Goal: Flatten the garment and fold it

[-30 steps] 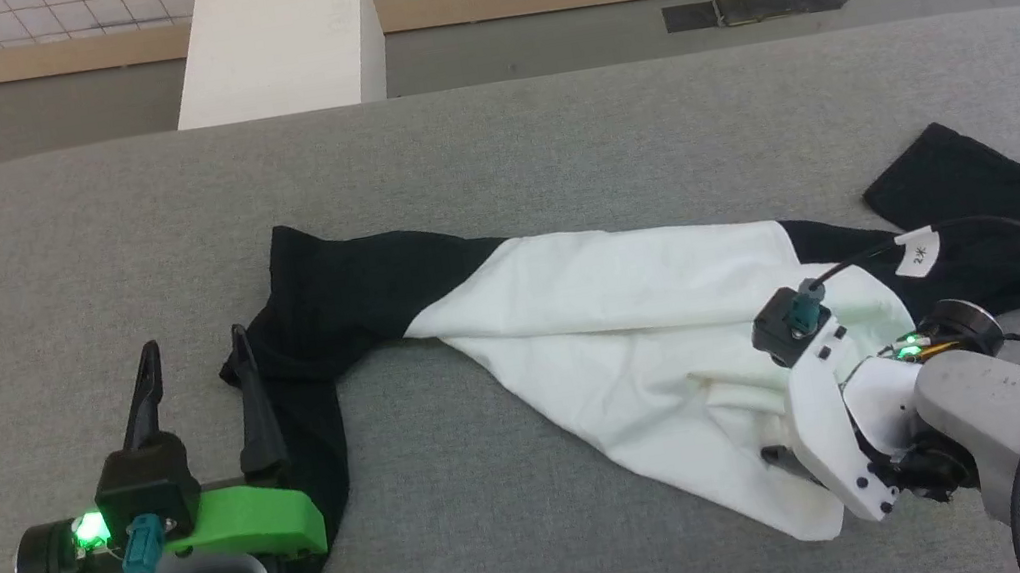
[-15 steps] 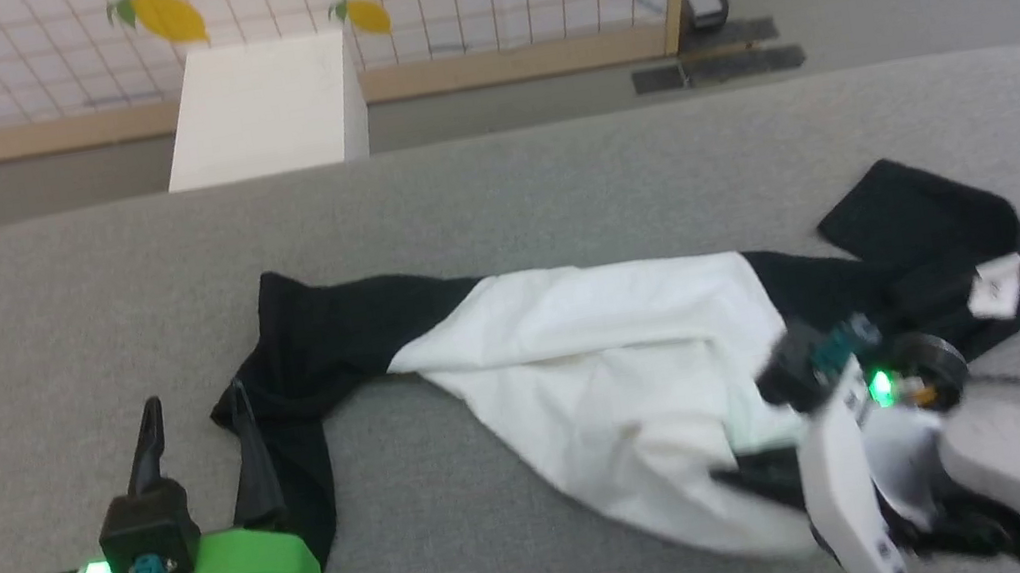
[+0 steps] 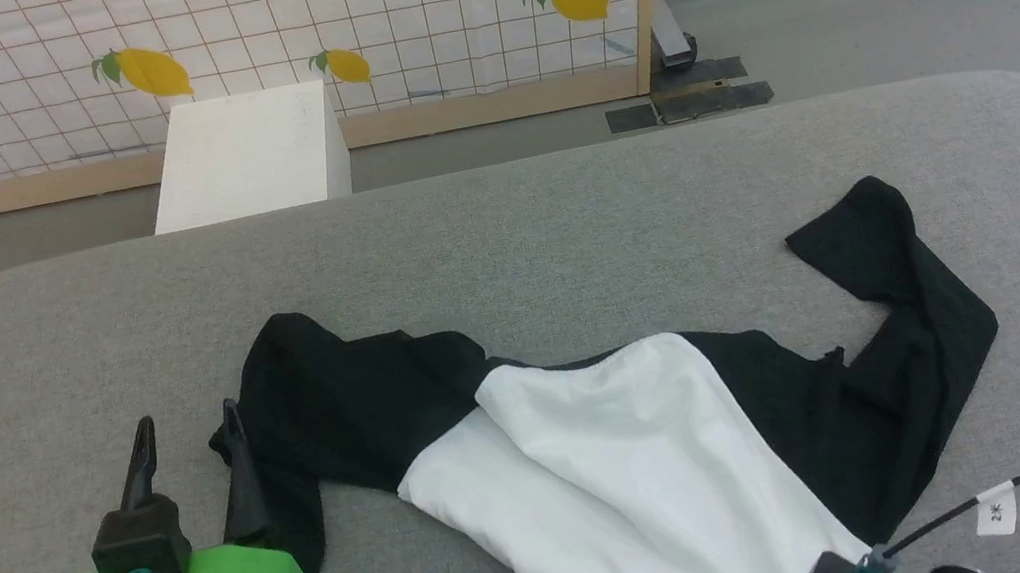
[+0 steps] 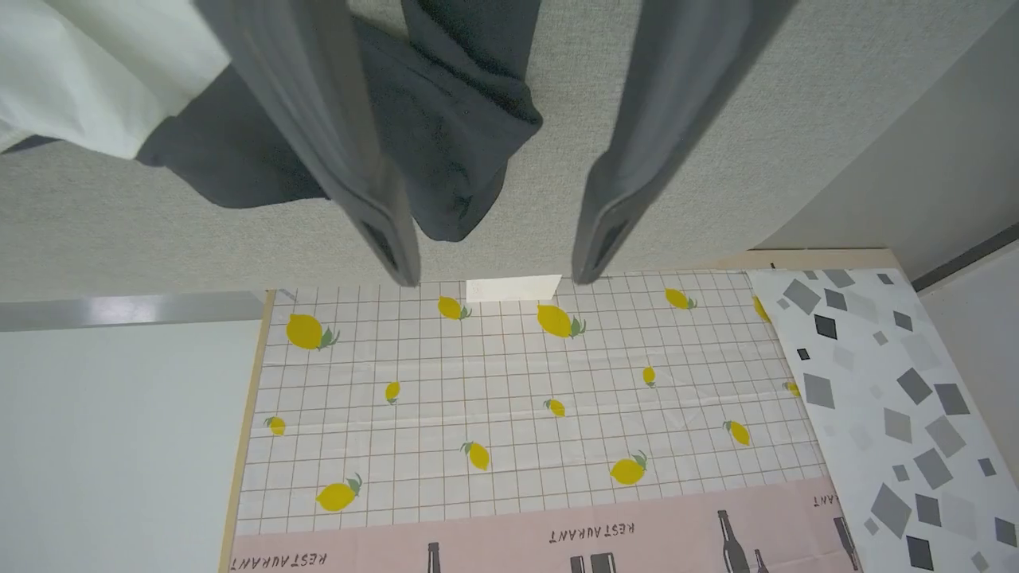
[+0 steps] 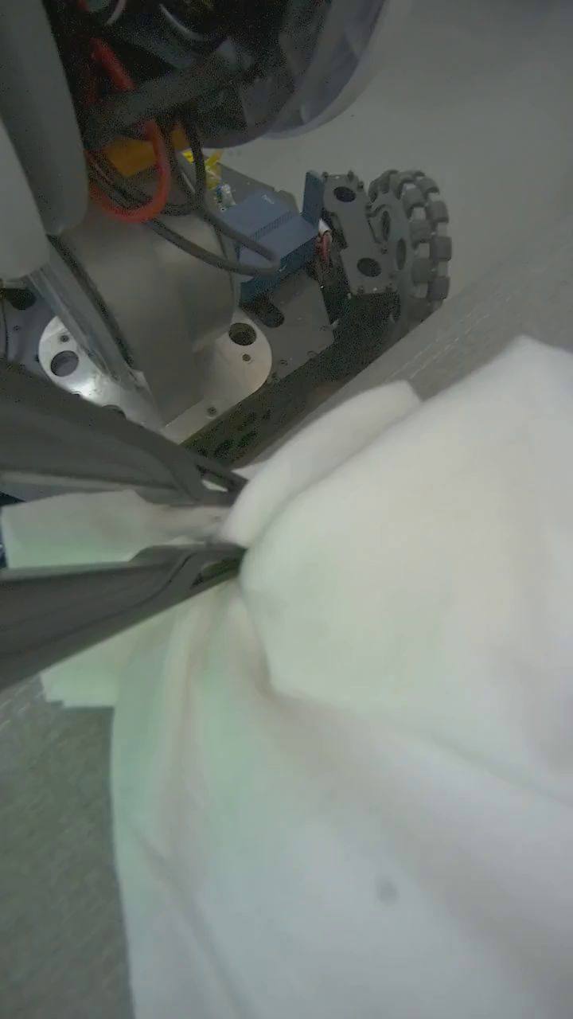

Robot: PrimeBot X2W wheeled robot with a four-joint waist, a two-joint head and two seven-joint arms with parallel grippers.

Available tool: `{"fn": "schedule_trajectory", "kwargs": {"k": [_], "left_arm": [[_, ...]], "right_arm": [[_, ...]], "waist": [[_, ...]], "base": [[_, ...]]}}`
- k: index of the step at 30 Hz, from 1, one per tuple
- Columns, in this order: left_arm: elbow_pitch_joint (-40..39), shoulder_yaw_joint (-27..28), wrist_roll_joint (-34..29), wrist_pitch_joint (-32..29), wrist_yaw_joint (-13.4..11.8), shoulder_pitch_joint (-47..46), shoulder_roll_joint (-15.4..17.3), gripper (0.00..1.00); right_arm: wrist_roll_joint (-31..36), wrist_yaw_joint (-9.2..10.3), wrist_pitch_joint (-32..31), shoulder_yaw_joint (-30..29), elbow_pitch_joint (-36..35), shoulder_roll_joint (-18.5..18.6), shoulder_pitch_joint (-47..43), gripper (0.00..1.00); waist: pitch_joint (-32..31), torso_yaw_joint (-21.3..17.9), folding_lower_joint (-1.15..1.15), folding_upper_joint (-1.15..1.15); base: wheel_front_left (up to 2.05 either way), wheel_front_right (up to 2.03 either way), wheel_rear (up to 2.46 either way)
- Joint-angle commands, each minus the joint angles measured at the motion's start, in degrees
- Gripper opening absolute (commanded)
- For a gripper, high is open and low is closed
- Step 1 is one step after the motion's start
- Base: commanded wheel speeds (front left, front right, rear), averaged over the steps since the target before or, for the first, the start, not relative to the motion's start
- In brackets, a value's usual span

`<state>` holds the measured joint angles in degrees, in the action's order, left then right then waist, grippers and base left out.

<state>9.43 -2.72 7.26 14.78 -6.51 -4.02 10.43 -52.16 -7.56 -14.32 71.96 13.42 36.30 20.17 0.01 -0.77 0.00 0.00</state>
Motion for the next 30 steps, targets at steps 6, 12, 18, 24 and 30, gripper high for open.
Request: {"fn": "schedule_trajectory", "kwargs": {"k": [6,12,18,24,30], "left_arm": [[1.3,0.9,-2.3,0.2,2.5,-2.5,1.8,1.0],[6.9,0.0,-3.3,0.1,7.0,-11.7,6.3,1.0],[12.7,-3.9,-3.1,-6.8,12.2,-22.9,9.4,1.0],[16.9,-17.2,2.0,-21.1,13.9,-31.4,13.6,1.0],[14.7,-38.4,18.5,-39.7,14.0,-39.5,22.5,1.0]], "right_arm": [[4.1,0.08,6.3,-6.3,-1.0,-0.8,3.0,1.0],[6.8,0.08,10.6,-15.7,-7.1,0.4,2.8,1.0],[11.7,0.08,15.3,-28.8,-11.4,-2.3,-1.2,1.0],[22.4,0.08,20.1,-45.3,-13.1,-9.9,-7.3,1.0],[31.9,0.08,22.2,-56.4,-15.6,-18.5,-12.0,1.0]], "waist": [[0.5,-1.1,0.0,0.0],[1.1,-2.4,0.0,0.0],[2.5,-4.1,0.0,0.0],[5.2,-6.4,0.0,0.0],[9.2,-8.6,0.0,0.0]], "base": [[0.0,0.0,0.0],[0.0,0.0,0.0],[0.0,0.0,0.0],[0.0,0.0,0.0],[0.0,0.0,0.0]]}}
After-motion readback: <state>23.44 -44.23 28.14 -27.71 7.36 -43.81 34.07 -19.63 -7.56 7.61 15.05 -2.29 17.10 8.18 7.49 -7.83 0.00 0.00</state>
